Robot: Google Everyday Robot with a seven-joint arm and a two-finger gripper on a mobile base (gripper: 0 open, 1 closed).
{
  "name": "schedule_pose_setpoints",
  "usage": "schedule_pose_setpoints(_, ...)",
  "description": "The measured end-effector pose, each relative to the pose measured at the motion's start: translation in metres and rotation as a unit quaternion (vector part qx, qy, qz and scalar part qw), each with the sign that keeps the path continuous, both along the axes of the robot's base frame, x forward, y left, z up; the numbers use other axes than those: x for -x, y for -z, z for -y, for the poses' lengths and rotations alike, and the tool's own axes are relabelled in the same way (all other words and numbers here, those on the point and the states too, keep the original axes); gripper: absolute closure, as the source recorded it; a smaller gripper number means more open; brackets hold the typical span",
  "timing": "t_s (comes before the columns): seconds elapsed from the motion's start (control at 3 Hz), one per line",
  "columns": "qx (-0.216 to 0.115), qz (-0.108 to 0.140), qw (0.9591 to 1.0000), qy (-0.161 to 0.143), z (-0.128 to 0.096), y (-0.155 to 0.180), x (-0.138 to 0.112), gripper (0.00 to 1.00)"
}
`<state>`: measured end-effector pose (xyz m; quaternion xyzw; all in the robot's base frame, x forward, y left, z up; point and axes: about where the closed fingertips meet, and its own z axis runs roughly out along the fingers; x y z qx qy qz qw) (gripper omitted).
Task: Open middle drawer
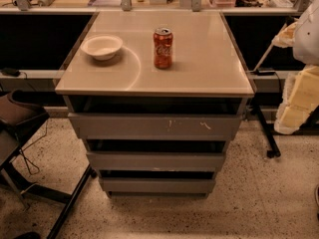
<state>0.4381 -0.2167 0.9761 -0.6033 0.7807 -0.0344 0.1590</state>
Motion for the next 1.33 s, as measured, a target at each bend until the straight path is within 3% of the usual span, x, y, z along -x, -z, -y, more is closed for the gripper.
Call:
schedule_pose_setpoints(0.33,-0.002,0.002,1.0,-0.005,0.003,0.007,0.007,0.0)
schedule_pose_setpoints(0.67,-0.024,0.013,0.9995,-0.016,0.004,0.034,0.031,0.0)
schedule_pose_setpoints(1.0,-0.071,0.021,0.9972,-0.008,0.012,0.092,0.06,0.0)
schedule_pose_setpoints(1.33,-0.102,0.011,0.9944,0.027,0.021,0.172,0.083,0.0)
